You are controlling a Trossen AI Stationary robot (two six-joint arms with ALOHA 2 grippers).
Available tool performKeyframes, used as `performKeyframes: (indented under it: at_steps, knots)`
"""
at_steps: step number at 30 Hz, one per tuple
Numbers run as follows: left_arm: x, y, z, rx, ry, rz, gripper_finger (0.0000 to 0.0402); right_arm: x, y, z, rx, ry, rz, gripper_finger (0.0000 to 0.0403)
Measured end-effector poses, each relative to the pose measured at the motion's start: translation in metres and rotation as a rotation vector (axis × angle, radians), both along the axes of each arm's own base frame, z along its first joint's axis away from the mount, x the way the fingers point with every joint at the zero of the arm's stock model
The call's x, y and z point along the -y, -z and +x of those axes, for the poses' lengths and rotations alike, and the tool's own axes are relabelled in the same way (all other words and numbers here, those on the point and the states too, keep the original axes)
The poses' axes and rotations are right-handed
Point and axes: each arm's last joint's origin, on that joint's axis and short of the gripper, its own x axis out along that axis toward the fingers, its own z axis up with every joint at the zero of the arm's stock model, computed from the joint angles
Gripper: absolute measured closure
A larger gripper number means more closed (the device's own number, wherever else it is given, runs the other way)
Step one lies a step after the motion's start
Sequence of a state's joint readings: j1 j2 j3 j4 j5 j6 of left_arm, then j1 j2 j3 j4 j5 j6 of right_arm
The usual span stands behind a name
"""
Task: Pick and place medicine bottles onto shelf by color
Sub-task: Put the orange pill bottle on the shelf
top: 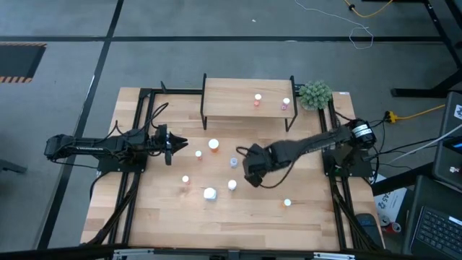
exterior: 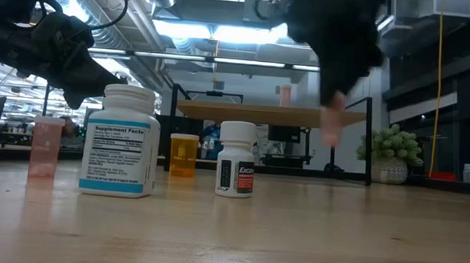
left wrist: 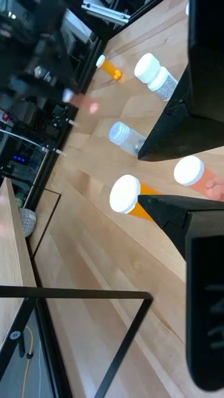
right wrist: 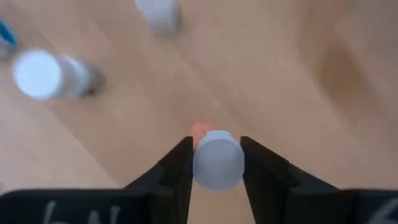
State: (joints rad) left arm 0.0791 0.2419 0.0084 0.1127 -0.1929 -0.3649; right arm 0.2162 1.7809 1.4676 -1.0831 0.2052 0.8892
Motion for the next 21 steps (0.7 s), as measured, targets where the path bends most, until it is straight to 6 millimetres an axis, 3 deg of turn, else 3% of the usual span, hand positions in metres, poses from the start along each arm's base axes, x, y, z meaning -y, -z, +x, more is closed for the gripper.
performKeyframes:
  at_steps: [7,12,18,21]
  knots:
    - [0.0,0.0,0.0,0.0,0.0,0.0,0.0308,0.055,-0.066,0.016,0.101,-0.057,-0.087,0.0287]
    - [0.0,0.0,0.0,0.0,0.0,0.001,0.0308,0.094,-0.109,0.017,0.194,-0.076,-0.144,0.0287]
    - [0.0,0.0,0.0,-0.003,0.001,0.009,0.0308,0.14,-0.169,-0.001,0.301,-0.017,-0.262,0.0287]
    - [0.0,0.0,0.0,-0.007,0.001,0.009,0.0308,0.164,-0.188,-0.017,0.31,0.035,-0.31,0.0287]
